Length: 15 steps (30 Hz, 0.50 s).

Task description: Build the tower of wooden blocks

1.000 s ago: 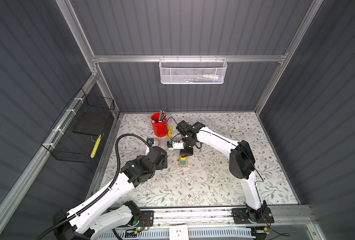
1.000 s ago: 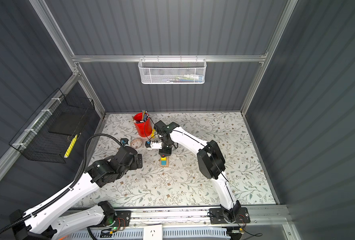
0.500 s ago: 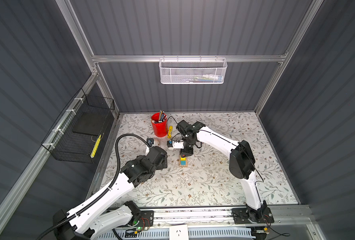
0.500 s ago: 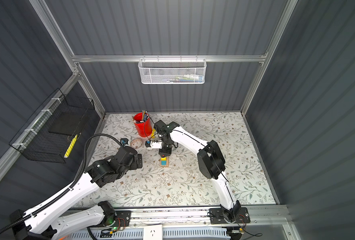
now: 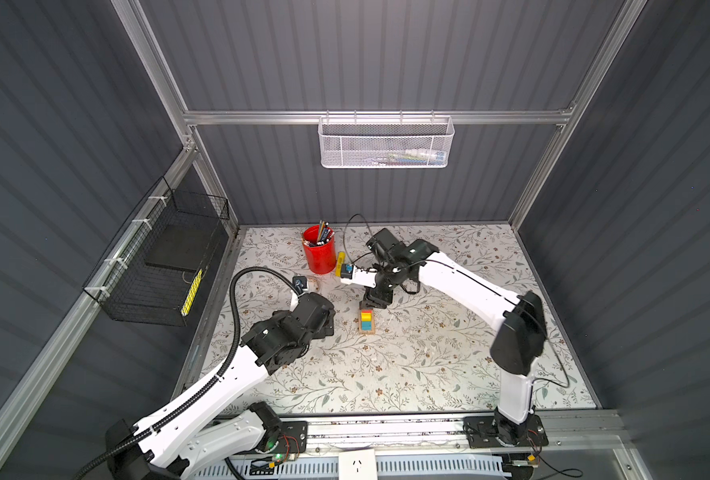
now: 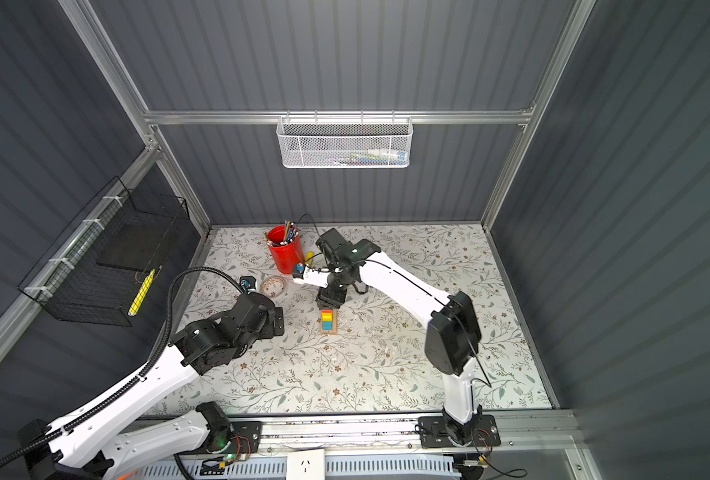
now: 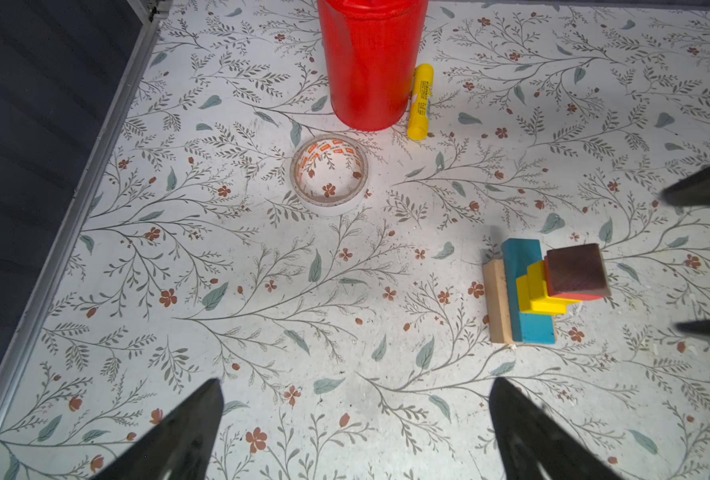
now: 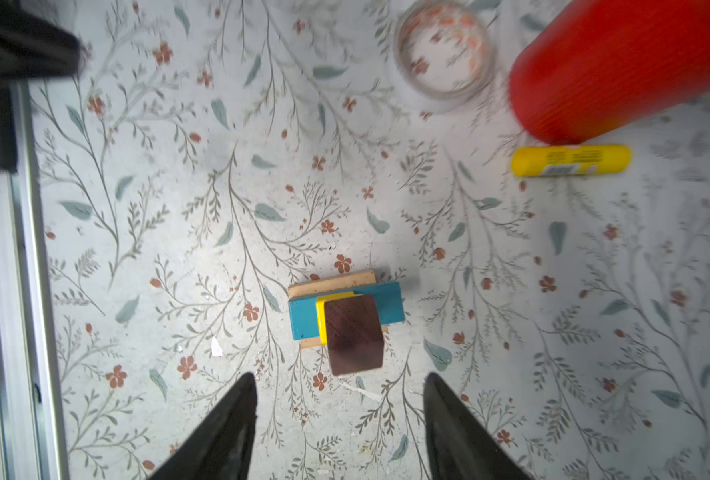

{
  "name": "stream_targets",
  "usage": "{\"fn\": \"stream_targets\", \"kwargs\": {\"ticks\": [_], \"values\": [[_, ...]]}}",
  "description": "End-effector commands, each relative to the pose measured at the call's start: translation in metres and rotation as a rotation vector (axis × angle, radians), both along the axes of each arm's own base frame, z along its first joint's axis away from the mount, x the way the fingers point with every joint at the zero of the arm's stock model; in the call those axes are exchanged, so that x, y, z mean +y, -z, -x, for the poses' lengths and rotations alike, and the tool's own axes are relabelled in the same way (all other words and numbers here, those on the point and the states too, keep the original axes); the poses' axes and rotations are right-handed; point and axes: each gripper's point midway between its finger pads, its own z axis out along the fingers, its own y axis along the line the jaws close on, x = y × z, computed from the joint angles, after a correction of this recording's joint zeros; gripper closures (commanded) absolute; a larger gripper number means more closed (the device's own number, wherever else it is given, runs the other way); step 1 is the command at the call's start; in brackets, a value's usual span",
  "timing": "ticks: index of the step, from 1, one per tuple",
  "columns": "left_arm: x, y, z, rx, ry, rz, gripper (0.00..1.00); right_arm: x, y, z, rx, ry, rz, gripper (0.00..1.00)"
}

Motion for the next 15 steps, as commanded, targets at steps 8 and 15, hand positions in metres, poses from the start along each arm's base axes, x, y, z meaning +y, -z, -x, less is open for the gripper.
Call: {"fn": "stream_targets", "kwargs": {"ticks": [8, 15], "values": [[0.094, 0.005, -0.070, -0.185, -0.347, -0.002, 0.00, -0.214, -0.047, -0.070, -0.218, 1.080, -0.313, 0.13], [0.167, 0.058, -0.116, -0.235, -0.468, -0.132, 0.00, -0.374, 0.019, -0.069, -0.355, 1.648, -0.377, 0.01]]}}
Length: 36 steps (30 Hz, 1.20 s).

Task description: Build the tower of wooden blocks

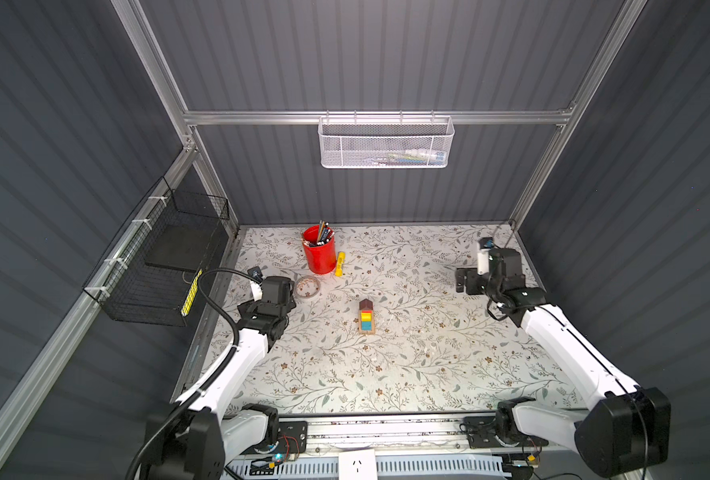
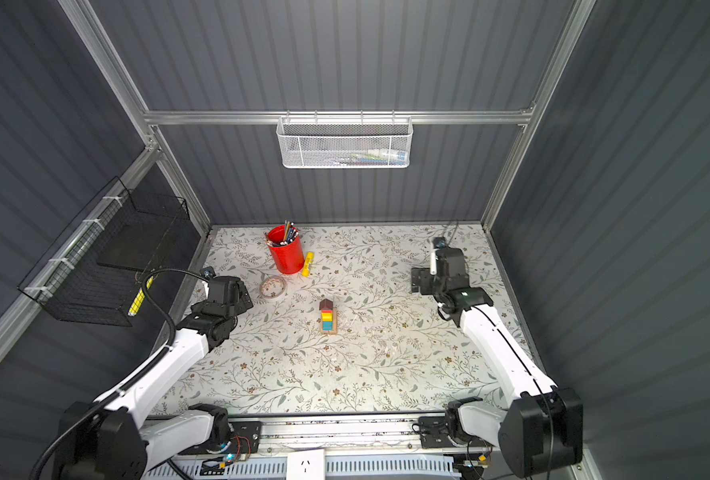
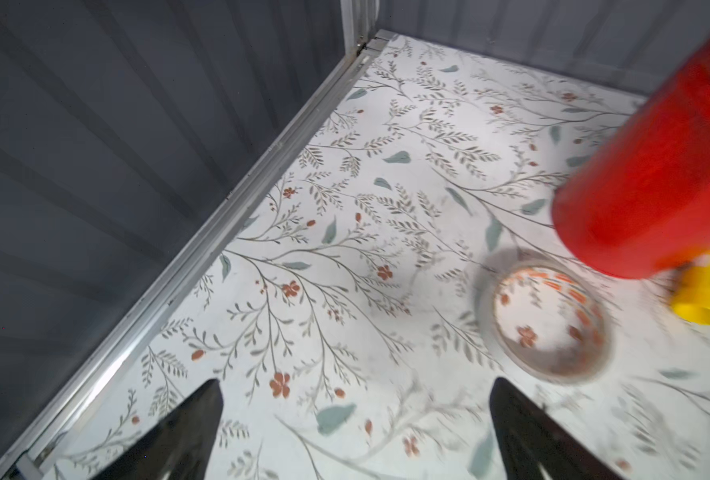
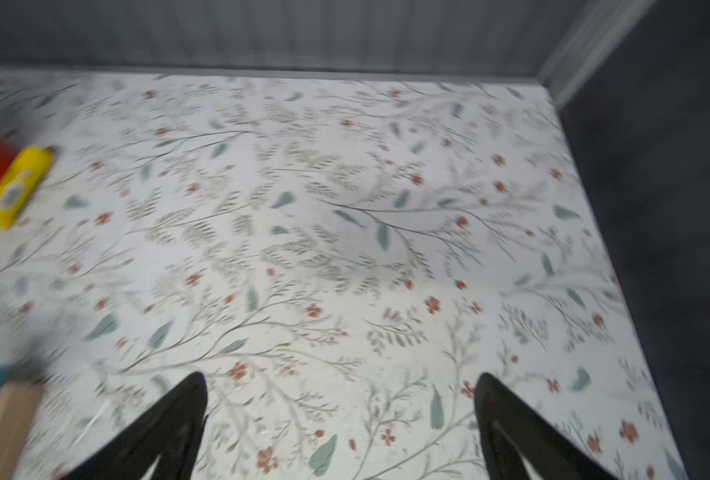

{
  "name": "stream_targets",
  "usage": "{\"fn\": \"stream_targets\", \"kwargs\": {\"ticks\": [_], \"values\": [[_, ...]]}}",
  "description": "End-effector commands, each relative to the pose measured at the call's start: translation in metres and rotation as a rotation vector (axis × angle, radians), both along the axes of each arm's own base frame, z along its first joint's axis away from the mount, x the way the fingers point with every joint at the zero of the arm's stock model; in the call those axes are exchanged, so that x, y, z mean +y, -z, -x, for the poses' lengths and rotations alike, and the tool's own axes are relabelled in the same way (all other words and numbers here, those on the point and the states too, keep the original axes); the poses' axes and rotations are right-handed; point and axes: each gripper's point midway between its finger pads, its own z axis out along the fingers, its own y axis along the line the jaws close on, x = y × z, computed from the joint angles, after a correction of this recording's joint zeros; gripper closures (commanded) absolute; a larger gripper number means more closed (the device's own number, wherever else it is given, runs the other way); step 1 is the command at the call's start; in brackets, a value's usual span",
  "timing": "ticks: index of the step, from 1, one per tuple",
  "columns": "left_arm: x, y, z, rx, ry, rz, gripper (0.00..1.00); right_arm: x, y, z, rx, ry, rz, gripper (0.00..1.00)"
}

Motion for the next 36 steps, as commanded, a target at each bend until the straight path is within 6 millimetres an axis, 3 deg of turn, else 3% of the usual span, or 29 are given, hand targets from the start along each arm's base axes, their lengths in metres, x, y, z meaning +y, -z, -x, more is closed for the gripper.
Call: {"fn": "stream_targets", "kwargs": {"ticks": [1, 5, 9, 13, 18, 21, 36], "values": [[0.019, 0.002, -0.030, -0.134, 0.031, -0.052, 0.00, -0.045, 0.009, -0.012, -0.160, 0.232, 0.002, 0.01], [0.009, 0.027, -0.042, -0.214, 0.141, -0.085, 0.00, -0.047, 0.035, -0.020, -0.254, 0.181, 0.065, 0.01], [-0.009, 0.032, -0.053, -0.328, 0.259, -0.084, 0.00, -0.045, 0.037, -0.022, -0.393, 0.108, 0.069, 0.01], [-0.028, 0.056, -0.062, -0.299, 0.375, -0.079, 0.00, -0.029, 0.058, -0.019, -0.443, -0.041, -0.003, 0.01], [-0.029, 0.070, -0.073, -0.232, 0.378, -0.073, 0.00, -0.036, 0.064, -0.022, -0.404, -0.010, -0.024, 0.01], [-0.020, 0.072, -0.077, -0.195, 0.323, -0.079, 0.00, -0.038, 0.063, -0.021, -0.411, -0.001, -0.024, 0.01], [-0.027, 0.072, -0.078, -0.204, 0.357, -0.076, 0.00, -0.037, 0.062, -0.020, -0.420, -0.005, -0.022, 0.01]]}}
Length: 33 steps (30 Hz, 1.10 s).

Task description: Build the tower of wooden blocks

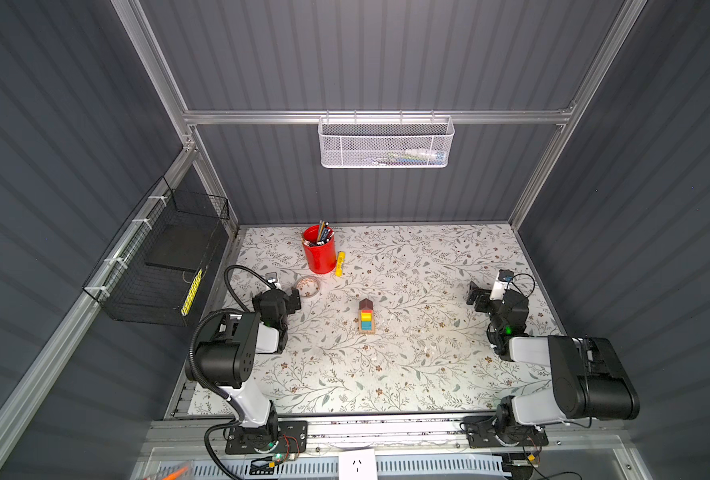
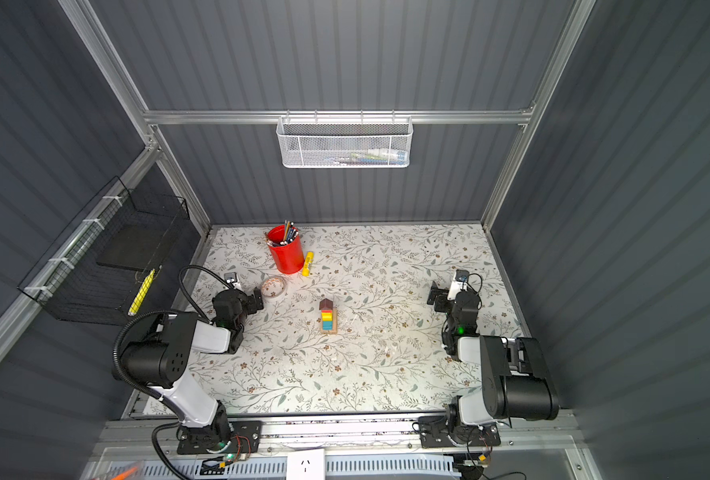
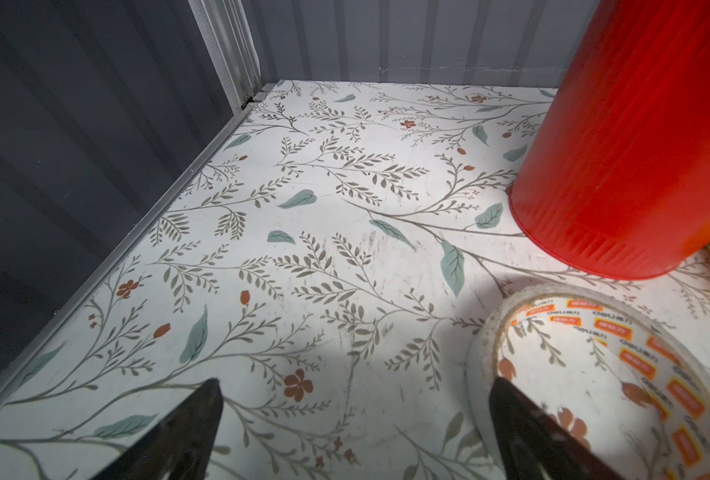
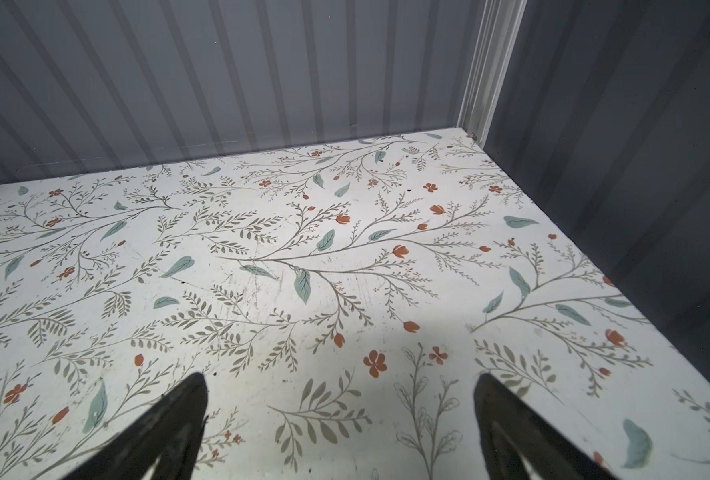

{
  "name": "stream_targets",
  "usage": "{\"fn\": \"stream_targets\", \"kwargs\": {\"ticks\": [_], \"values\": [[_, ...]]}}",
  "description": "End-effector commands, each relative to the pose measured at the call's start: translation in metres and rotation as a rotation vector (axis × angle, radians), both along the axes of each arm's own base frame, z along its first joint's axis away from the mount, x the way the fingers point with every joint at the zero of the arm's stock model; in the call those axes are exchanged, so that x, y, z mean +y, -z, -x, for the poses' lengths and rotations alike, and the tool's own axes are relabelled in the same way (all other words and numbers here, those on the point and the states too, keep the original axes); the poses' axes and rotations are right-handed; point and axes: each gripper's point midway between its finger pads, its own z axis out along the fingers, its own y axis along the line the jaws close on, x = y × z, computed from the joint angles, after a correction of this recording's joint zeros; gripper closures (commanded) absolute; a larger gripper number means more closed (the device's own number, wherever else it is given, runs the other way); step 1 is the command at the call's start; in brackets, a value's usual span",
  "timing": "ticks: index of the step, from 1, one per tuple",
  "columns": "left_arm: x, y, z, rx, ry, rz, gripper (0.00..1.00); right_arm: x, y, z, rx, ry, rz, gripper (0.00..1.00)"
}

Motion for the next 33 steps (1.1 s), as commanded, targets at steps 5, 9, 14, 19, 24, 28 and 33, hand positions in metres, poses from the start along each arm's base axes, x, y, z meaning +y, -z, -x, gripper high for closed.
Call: {"fn": "stream_targets", "kwargs": {"ticks": [5, 9, 14, 19, 24, 28, 33], "values": [[-0.039, 0.000, -0.005, 0.014, 0.241, -0.013, 0.00, 0.001, -0.008, -0.002, -0.033, -0.009, -0.004, 0.01], [-0.029, 0.000, -0.003, -0.003, 0.178, -0.018, 0.00, 0.001, -0.009, -0.003, -0.034, -0.009, -0.004, 0.01], [0.008, -0.004, 0.001, -0.022, -0.056, -0.020, 0.00, 0.001, -0.009, -0.003, -0.034, -0.009, -0.003, 0.01], [-0.031, 0.002, -0.007, 0.023, 0.186, -0.013, 0.00, 0.001, -0.009, -0.003, -0.036, -0.009, -0.003, 0.01], [0.011, -0.005, 0.001, -0.015, -0.061, -0.009, 0.00, 0.001, -0.009, -0.003, -0.035, -0.008, -0.003, 0.01], [0.004, -0.005, 0.000, -0.019, -0.056, -0.048, 0.00, 0.001, -0.009, -0.003, -0.034, -0.009, -0.003, 0.01], [0.001, -0.002, 0.000, -0.005, -0.036, -0.034, 0.00, 0.001, -0.009, -0.003, -0.034, -0.010, -0.003, 0.01]]}}
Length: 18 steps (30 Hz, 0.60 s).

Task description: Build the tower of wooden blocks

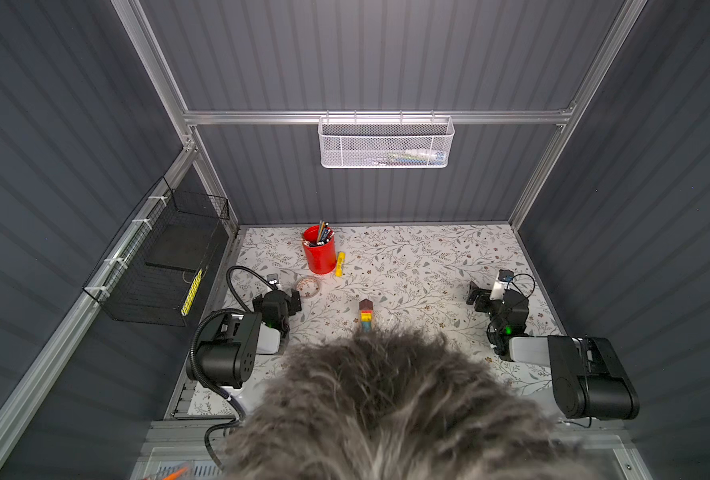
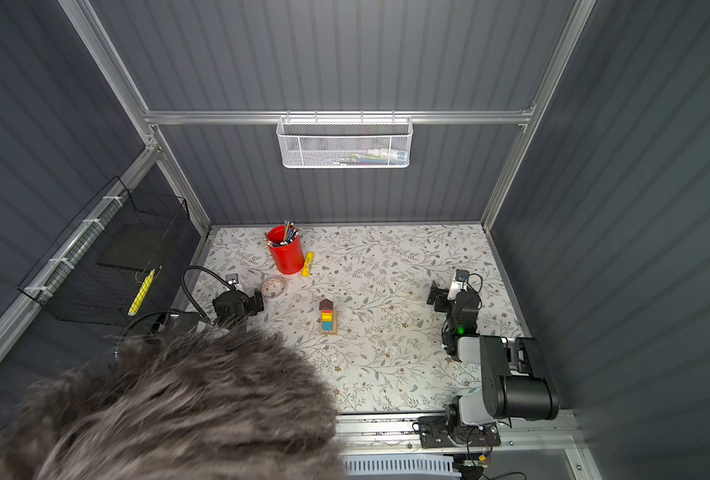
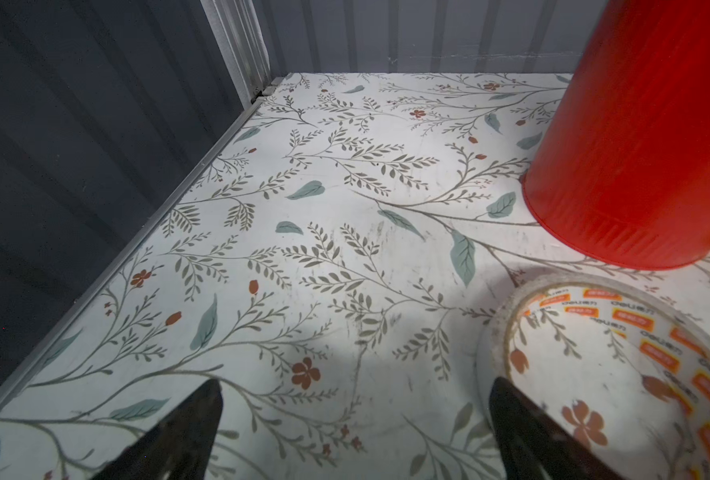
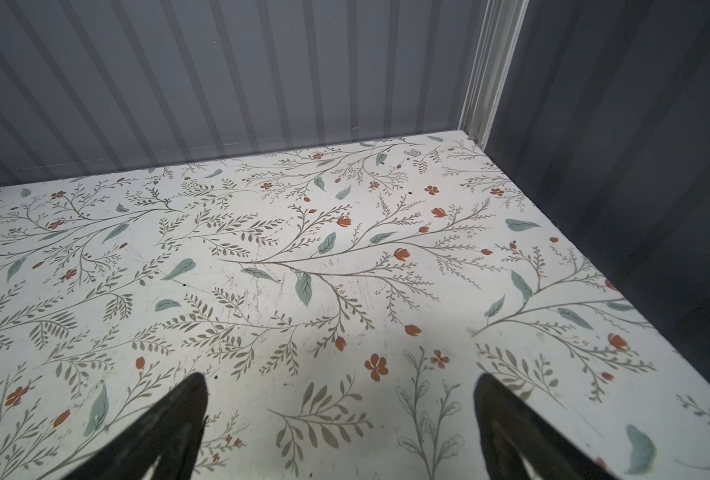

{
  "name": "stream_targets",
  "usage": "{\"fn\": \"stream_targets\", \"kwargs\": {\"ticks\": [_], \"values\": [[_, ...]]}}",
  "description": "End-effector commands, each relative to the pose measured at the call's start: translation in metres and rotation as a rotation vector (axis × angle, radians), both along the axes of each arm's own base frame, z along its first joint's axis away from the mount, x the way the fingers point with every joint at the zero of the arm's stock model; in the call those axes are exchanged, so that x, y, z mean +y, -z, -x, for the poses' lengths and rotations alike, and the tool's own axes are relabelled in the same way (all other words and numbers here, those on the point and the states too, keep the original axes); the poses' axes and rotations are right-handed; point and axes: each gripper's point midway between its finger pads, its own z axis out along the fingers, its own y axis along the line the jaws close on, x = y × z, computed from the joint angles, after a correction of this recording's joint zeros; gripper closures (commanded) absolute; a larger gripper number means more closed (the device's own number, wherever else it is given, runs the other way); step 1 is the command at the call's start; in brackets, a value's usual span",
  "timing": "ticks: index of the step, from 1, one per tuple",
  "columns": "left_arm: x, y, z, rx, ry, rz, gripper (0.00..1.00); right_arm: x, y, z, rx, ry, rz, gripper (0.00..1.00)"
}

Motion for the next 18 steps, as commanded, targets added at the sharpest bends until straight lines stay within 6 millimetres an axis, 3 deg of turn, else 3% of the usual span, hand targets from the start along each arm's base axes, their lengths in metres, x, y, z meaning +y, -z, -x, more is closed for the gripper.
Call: {"fn": "stream_targets", "kwargs": {"ticks": [1, 18], "values": [[0.0006, -0.0062, -0.0040, -0.023, -0.011, -0.007, 0.00, 0.0006, -0.0074, -0.0021, -0.029, -0.006, -0.003, 0.01], [0.0006, -0.0058, -0.0041, -0.021, -0.010, -0.009, 0.00, 0.0006, -0.0076, -0.0024, -0.029, -0.006, -0.003, 0.01]]}}
